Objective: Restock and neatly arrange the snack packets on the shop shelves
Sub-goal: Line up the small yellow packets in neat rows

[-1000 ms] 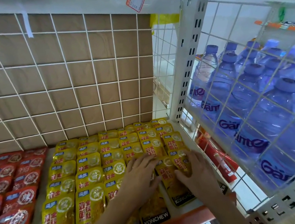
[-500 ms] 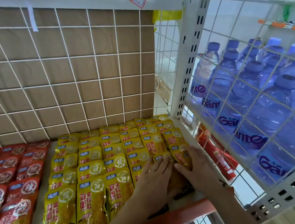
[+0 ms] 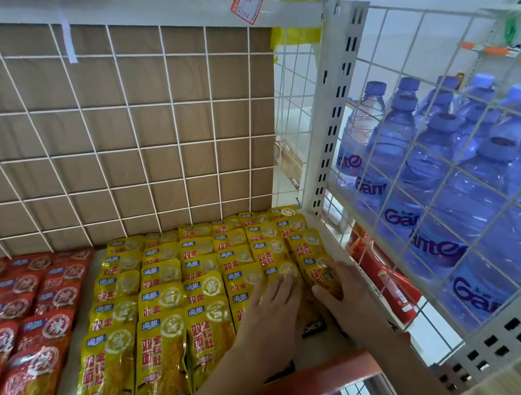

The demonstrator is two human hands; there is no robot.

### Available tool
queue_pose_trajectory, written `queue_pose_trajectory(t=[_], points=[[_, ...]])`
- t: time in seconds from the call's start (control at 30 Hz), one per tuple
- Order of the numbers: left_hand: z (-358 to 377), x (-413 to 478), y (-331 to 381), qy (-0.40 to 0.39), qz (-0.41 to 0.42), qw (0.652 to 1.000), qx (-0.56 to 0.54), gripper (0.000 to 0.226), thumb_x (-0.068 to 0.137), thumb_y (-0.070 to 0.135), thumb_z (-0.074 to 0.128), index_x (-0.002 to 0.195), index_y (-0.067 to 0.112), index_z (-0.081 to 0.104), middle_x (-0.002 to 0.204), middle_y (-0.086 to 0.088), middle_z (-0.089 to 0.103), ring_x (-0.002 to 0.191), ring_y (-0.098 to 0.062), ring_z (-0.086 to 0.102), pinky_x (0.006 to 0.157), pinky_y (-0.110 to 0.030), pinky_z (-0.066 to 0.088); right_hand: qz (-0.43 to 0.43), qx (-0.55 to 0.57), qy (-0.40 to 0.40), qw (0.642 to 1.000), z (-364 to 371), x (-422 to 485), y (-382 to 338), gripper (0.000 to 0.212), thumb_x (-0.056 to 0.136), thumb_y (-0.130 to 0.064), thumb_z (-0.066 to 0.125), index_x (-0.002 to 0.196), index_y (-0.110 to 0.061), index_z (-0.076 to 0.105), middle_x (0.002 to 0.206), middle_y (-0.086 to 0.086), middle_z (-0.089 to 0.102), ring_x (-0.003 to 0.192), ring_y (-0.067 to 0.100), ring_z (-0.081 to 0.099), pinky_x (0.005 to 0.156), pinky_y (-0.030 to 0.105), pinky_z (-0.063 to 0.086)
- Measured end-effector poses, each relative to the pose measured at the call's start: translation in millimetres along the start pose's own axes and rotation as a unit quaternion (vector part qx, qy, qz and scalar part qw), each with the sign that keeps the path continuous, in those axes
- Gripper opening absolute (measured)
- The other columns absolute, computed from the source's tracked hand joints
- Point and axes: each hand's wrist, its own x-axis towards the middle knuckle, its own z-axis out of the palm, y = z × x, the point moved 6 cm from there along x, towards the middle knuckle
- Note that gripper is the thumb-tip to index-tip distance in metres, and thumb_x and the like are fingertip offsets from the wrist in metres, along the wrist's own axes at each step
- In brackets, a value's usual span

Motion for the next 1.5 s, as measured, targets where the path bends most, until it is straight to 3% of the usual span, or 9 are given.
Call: queue_pose_trajectory(t=[0.2,0.3,0.43,0.53,0.67,0.8,0.93,1.27,1.5], points=[[2.1,0.8,1.7,0.001,-0.006,1.0,-0.001,0.06,0.099,0.041,0.027,0.149,0.015,0.008,0.157,-0.007,0.002,0.145,-0.021,0.0,0.112,-0.042,-0.015,-0.004,0.001,0.01,1.0,0.6,1.2,1.7,0.053,0.087,-0.04,0.058,0.135,-0.022,0.041,0.131,0.002,0.042,0.12,0.021,0.044,0.101,0.041,0.039],[-2.7,3.9,-0.8,0.044,-0.012,0.999,0.017,0.058,0.098,0.042,0.023,0.149,0.015,0.017,0.156,-0.009,0.011,0.144,-0.022,0.012,0.113,-0.044,-0.008,-0.006,-0.007,0.024,1.0,0.0,1.0,0.0,0.065,0.078,-0.057,0.052,0.132,-0.02,0.043,0.128,0.003,0.046,0.119,0.022,0.045,0.101,0.041,0.037],[2.6,7.7,-2.1,-0.008,-0.01,1.0,-0.003,0.06,0.101,0.038,0.025,0.149,0.012,0.0,0.157,-0.007,-0.007,0.144,-0.021,-0.006,0.113,-0.041,-0.012,-0.011,-0.002,0.03,0.999,1.9,1.3,1.4,0.06,0.081,-0.048,0.06,0.131,-0.019,0.043,0.129,0.004,0.046,0.12,0.022,0.044,0.102,0.042,0.036],[0.9,11.3,-4.0,-0.004,-0.013,1.0,-0.003,0.061,0.101,0.034,0.026,0.149,0.011,-0.003,0.157,-0.007,-0.009,0.144,-0.021,-0.009,0.113,-0.041,-0.012,-0.01,0.0,0.036,0.999,1.6,1.4,2.2,0.073,0.072,-0.062,0.049,0.13,-0.019,0.044,0.128,0.005,0.047,0.119,0.022,0.044,0.102,0.041,0.037],[2.6,14.0,-6.2,-0.011,-0.019,1.0,-0.007,0.061,0.101,0.03,0.027,0.149,0.011,-0.006,0.156,-0.007,-0.011,0.144,-0.021,-0.01,0.113,-0.04,-0.011,-0.011,-0.004,0.037,0.999,3.5,2.1,4.0,0.066,0.075,-0.053,0.054,0.131,-0.02,0.044,0.129,0.004,0.046,0.119,0.021,0.044,0.101,0.041,0.038],[6.6,10.8,-9.2,-0.013,-0.017,1.0,-0.018,0.069,0.095,0.052,0.015,0.149,0.014,-0.005,0.157,-0.006,-0.009,0.144,-0.02,-0.009,0.113,-0.04,-0.012,-0.008,-0.001,0.034,0.999,4.5,2.2,5.2,0.075,0.069,-0.064,0.046,0.131,-0.022,0.043,0.13,0.003,0.045,0.119,0.021,0.044,0.101,0.043,0.038],[10.0,8.1,-9.2,-0.034,-0.015,0.999,-0.021,0.076,0.095,0.056,0.027,0.149,0.016,-0.006,0.156,-0.005,-0.015,0.143,-0.019,-0.014,0.115,-0.042,-0.013,-0.014,0.003,0.038,0.999,5.3,2.8,7.6,0.063,0.078,-0.05,0.057,0.131,-0.021,0.043,0.13,0.004,0.045,0.119,0.023,0.044,0.1,0.045,0.039],[6.2,8.9,-14.4,-0.004,-0.013,1.0,-0.022,0.076,0.088,0.061,0.008,0.149,0.019,-0.005,0.157,-0.002,-0.011,0.144,-0.017,-0.01,0.111,-0.036,-0.016,-0.024,-0.029,0.042,0.998,8.0,4.9,9.6,0.089,0.062,-0.073,0.032,0.135,-0.022,0.04,0.132,0.003,0.044,0.121,0.022,0.043,0.103,0.044,0.036],[6.6,4.4,-18.0,-0.005,-0.016,0.999,-0.034,0.073,0.095,0.057,0.026,0.149,0.02,-0.006,0.157,-0.001,-0.009,0.144,-0.017,-0.009,0.115,-0.041,-0.011,-0.015,-0.065,0.027,0.997,8.9,9.7,15.7,0.087,0.068,-0.076,0.021,0.135,-0.023,0.039,0.137,0.004,0.042,0.126,0.025,0.04,0.103,0.047,0.035]])
